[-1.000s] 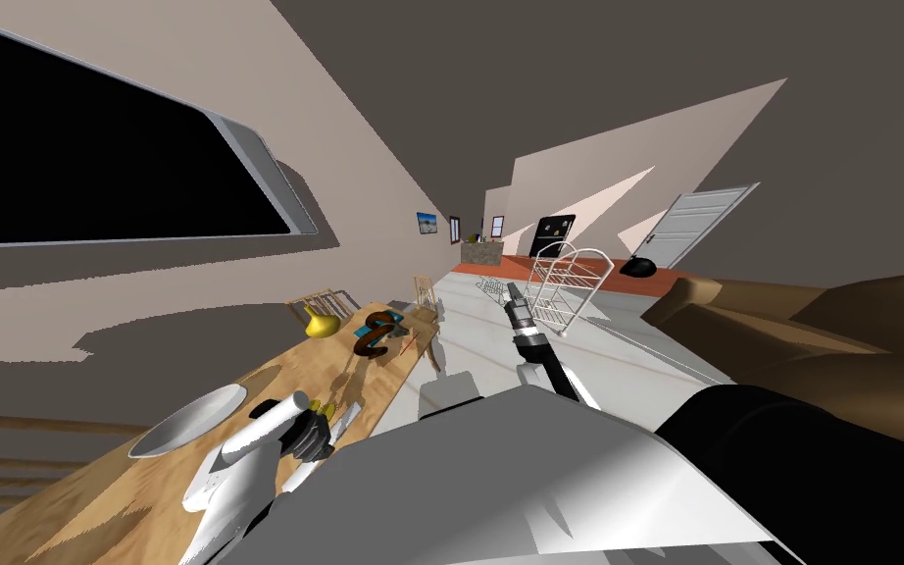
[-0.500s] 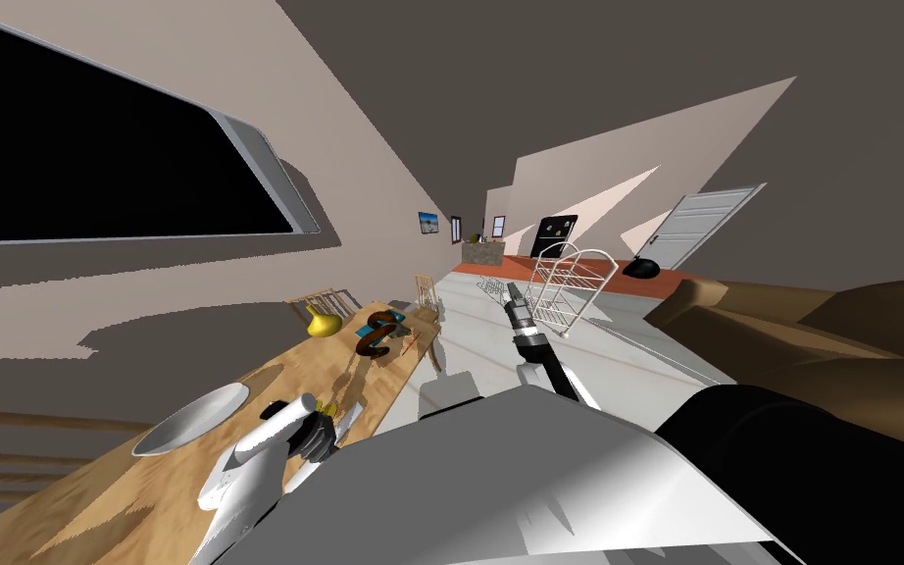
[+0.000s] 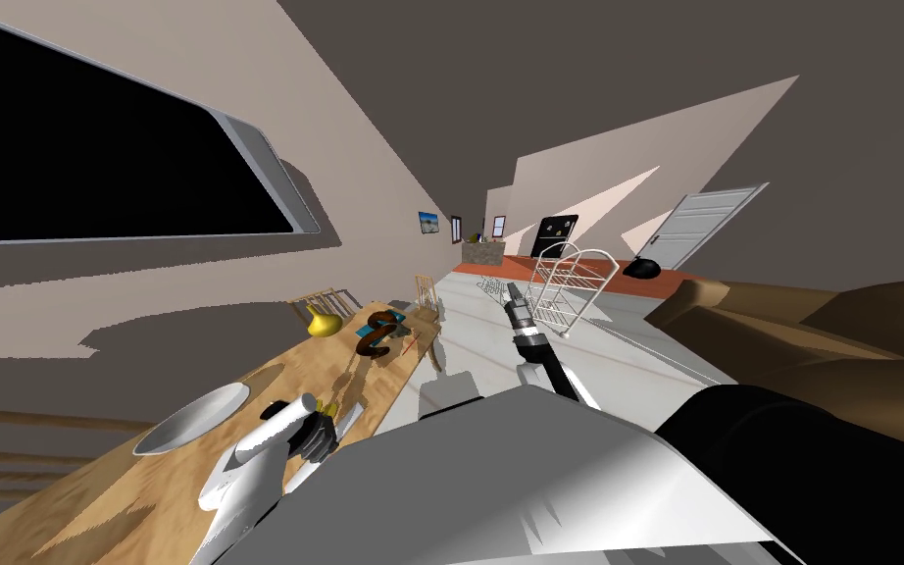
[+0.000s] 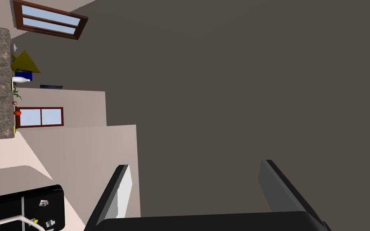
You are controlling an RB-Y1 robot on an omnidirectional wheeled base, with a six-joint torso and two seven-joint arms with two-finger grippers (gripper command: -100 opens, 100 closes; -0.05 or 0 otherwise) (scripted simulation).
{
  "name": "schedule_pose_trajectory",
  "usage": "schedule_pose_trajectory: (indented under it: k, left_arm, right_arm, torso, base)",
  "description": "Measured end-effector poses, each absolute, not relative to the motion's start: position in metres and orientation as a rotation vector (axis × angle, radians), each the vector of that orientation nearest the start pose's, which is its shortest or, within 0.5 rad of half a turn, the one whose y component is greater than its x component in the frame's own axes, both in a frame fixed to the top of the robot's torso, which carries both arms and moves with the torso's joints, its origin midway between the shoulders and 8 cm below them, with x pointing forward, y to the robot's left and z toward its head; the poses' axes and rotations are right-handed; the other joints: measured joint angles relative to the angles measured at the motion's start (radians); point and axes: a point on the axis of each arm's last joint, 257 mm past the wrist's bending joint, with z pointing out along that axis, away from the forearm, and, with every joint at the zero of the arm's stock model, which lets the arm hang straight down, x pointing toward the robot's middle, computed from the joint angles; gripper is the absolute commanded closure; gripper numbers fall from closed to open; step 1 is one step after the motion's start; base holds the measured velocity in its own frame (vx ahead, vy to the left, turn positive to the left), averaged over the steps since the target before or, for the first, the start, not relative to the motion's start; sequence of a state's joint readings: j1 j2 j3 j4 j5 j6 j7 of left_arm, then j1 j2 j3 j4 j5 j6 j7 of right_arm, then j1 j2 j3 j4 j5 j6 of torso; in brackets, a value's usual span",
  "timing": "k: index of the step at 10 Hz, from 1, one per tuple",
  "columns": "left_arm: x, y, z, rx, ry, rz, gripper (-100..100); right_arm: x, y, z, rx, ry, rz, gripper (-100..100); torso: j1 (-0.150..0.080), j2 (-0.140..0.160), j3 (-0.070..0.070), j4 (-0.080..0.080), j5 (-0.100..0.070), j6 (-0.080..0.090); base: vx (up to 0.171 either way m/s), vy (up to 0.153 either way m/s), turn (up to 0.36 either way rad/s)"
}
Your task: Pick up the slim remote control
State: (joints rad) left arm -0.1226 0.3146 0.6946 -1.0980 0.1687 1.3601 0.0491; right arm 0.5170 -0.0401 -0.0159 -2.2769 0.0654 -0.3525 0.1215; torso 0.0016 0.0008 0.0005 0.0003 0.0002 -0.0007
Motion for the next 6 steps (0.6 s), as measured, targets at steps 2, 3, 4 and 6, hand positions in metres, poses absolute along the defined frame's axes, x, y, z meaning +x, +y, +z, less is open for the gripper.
schedule_pose_trajectory:
  k: [2, 3, 4, 6]
  left_arm:
    - [0.246, 0.496, -0.503, -2.866, 1.207, -0.025, 100]
    - [0.246, 0.499, -0.499, -2.866, 1.202, -0.027, 100]
    - [0.247, 0.503, -0.493, -2.865, 1.2, -0.029, 100]
    - [0.248, 0.506, -0.486, -2.868, 1.199, -0.028, 0]
  right_arm:
    - [0.366, -0.283, -0.013, 0.664, 0.824, 1.083, 0]
    - [0.366, -0.283, -0.013, 0.664, 0.824, 1.083, 0]
    - [0.366, -0.283, -0.013, 0.664, 0.824, 1.083, 0]
    - [0.366, -0.283, -0.013, 0.664, 0.824, 1.083, 0]
  torso:
    - [0.0, 0.0, 0.0, 0.0, 0.0, 0.0]
    - [-0.001, 0.001, 0.001, 0.0, -0.001, 0.0]
    - [-0.002, 0.002, 0.001, 0.001, -0.001, 0.0]
    - [-0.002, 0.001, 0.001, 0.0, -0.001, 0.0]
  base:
    - [-0.008, -0.008, -0.017]
    - [-0.024, -0.026, -0.03]
    - [-0.023, -0.025, -0.015]
    - [-0.005, -0.005, -0.001]
